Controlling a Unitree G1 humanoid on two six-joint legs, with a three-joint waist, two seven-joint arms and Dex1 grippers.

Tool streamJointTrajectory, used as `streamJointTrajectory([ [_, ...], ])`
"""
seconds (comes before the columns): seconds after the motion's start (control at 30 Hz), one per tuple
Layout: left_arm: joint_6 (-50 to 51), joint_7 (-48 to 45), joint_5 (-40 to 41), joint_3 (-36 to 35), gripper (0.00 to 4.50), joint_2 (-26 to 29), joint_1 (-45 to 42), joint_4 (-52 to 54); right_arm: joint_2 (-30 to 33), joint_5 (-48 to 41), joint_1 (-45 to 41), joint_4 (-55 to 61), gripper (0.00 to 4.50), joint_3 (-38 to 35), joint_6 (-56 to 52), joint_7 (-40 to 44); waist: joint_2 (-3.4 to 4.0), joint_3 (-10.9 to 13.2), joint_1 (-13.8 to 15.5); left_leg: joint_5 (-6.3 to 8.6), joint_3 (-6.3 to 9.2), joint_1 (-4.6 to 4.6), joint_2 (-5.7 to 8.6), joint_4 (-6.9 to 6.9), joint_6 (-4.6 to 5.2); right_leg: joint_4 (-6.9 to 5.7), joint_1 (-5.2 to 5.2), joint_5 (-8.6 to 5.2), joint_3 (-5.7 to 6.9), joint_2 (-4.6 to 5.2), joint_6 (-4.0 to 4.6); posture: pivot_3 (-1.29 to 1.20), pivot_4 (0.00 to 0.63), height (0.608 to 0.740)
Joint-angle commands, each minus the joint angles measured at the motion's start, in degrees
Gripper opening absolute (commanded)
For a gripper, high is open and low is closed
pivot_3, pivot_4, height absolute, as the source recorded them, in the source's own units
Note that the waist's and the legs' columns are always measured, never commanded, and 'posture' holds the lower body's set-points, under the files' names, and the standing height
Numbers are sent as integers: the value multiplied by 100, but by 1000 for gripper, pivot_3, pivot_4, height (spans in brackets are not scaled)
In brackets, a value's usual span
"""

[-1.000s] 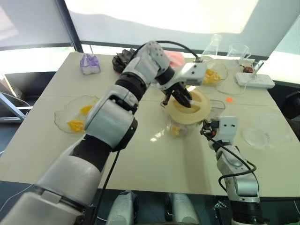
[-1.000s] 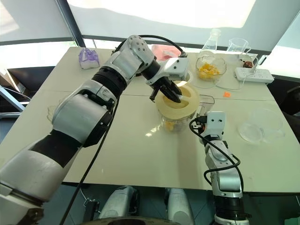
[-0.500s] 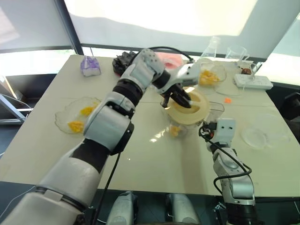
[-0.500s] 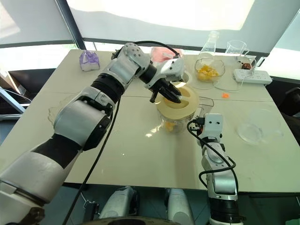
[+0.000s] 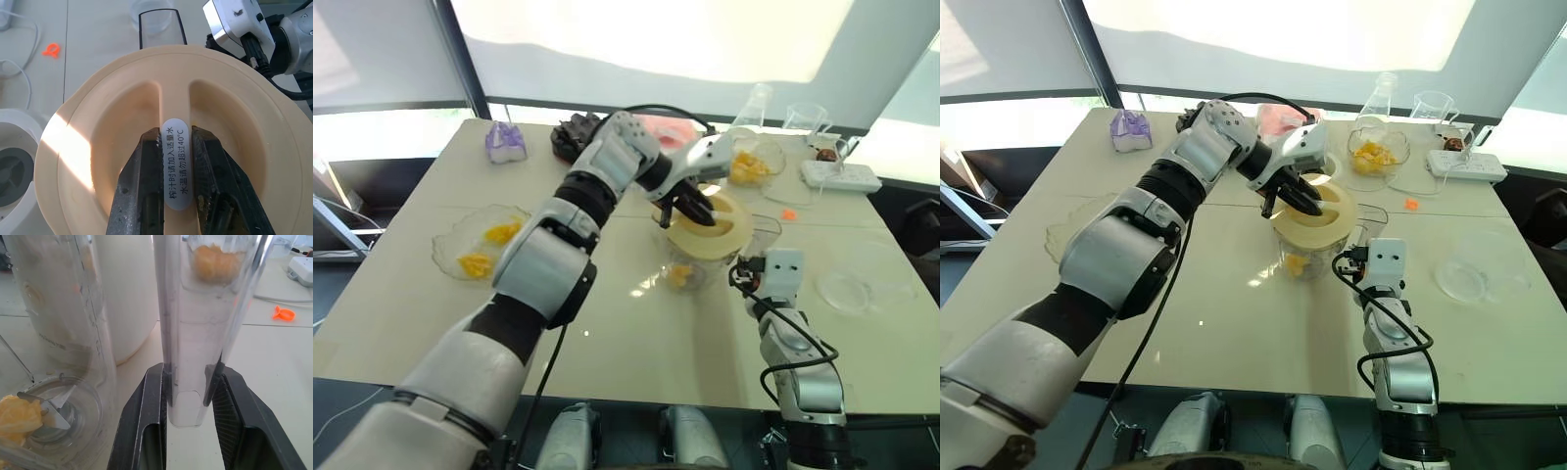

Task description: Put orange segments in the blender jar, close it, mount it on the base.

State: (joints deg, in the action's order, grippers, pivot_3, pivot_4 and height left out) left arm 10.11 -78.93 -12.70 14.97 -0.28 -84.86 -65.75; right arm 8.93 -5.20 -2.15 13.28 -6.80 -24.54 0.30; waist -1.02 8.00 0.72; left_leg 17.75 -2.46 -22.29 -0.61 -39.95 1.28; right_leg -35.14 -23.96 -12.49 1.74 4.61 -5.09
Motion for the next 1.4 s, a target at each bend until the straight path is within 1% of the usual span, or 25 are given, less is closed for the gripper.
streamJointTrajectory([
  [0.03, 454, 392, -321, 397, 226, -175, 684, -348, -13, 35, -39, 210, 748, 119, 184, 111, 1, -4, 1, 0, 1, 0, 0, 0, 0, 1, 1, 0, 1, 1, 0, 0, 150, 740],
  [0.1, 547, 452, -325, 414, 226, -191, 783, -261, -13, 37, -41, 195, 748, 108, 197, 111, 2, -8, 3, 0, 7, 1, 0, 0, 0, 6, 6, 0, 5, 2, 0, 0, 150, 740],
  [0.23, 1075, 729, -309, 394, 226, -255, 895, -188, -3, 51, -50, 172, 748, 98, 207, 119, 3, -17, 3, 1, 15, 3, 2, 0, 1, 14, 18, -2, 12, 6, -3, 0, 150, 740],
  [0.3, 1128, 820, -310, 420, 226, -265, 958, -132, -5, 53, -50, 164, 748, 95, 213, 120, 5, -20, 4, 3, 19, 14, 2, 1, 2, 18, 30, -15, 15, 8, -23, 0, 150, 740],
  [0.37, 1305, 841, -282, 403, 226, -281, 965, -109, -4, 59, -51, 146, 748, 97, 222, 123, 10, -22, 5, 4, 26, 35, 2, 6, 1, 28, 32, -17, 20, 11, -26, 0, 150, 740],
  [0.43, 1333, 863, -259, 387, 226, -292, 976, -55, 0, 59, -47, 137, 748, 98, 228, 129, 17, -30, 4, 5, 40, 75, 1, 29, -1, 63, 76, -19, 27, 16, -28, 0, 150, 740],
  [0.5, 1148, 791, -269, 429, 226, -271, 1010, 27, 7, 59, -46, 133, 748, 95, 229, 135, 23, -44, -3, 5, 48, 87, 0, 63, -1, 104, 94, -18, 28, 21, -28, 0, 150, 740],
  [0.67, 473, 656, -407, 626, 226, -125, 1086, 177, 18, 66, -44, 113, 748, 94, 249, 149, 26, -62, -13, 6, 47, 85, 10, 95, 1, 103, 82, -13, 31, 30, -17, 0, 150, 740],
  [0.77, 260, 606, -443, 657, 226, -68, 1052, 178, 13, 73, -42, 105, 748, 104, 264, 156, 26, -60, -9, 6, 48, 85, 9, 94, 1, 101, 79, -11, 33, 29, -12, 0, 150, 740],
  [0.83, 212, 543, -437, 650, 1265, -42, 983, 163, 16, 81, -37, 103, 748, 113, 271, 160, 30, -55, -12, 6, 48, 85, 8, 91, 1, 102, 78, -19, 34, 34, -25, 0, 150, 740],
  [0.93, 69, 446, -406, 664, 2657, 63, 793, 183, 25, 97, -1, 104, 748, 129, 303, 169, 30, -46, -46, 6, 48, 80, 4, 90, 0, 104, 71, -20, 34, 37, -27, 0, 150, 740],
  [1.03, -76, 495, -319, 564, 2657, 171, 470, 150, 53, 89, 35, 111, 748, 109, 331, 188, 37, -38, -62, 6, 46, 61, 5, 100, 1, 103, 58, -18, 41, 35, -24, 0, 150, 740],
  [1.07, -138, 485, -274, 513, 2657, 196, 343, 128, 60, 87, 51, 107, 748, 102, 342, 199, 41, -35, -74, 6, 46, 41, 5, 100, 1, 101, 55, -12, 42, 33, -15, 0, 150, 740],
  [1.13, -281, 483, -190, 409, 2657, 224, 61, 61, 68, 94, 84, 82, 748, 96, 367, 224, 43, -33, -88, 5, 45, -16, 6, 97, 3, 91, -1, -6, 43, 8, -8, 0, 150, 740],
  [1.17, -350, 509, -138, 339, 2657, 227, -107, 21, 67, 98, 91, 64, 748, 97, 377, 234, 42, -28, -90, 4, 41, -28, 8, 96, 4, 86, -16, -5, 41, 4, -8, 0, 150, 740],
  [1.3, -533, 536, 97, 95, 2657, 194, -653, -103, 57, 109, 93, -13, 748, 113, 432, 250, 38, 39, -90, 4, 38, -39, 9, 95, 5, 80, -33, -6, 40, -3, -7, 0, 150, 740],
  [1.4, -492, 401, 341, -104, 2657, 174, -972, -90, 55, 115, 93, -41, 748, 129, 451, 250, 44, 64, -103, 3, 38, -71, 9, 85, 5, 80, -58, -6, 40, -3, -8, 0, 150, 740],
])
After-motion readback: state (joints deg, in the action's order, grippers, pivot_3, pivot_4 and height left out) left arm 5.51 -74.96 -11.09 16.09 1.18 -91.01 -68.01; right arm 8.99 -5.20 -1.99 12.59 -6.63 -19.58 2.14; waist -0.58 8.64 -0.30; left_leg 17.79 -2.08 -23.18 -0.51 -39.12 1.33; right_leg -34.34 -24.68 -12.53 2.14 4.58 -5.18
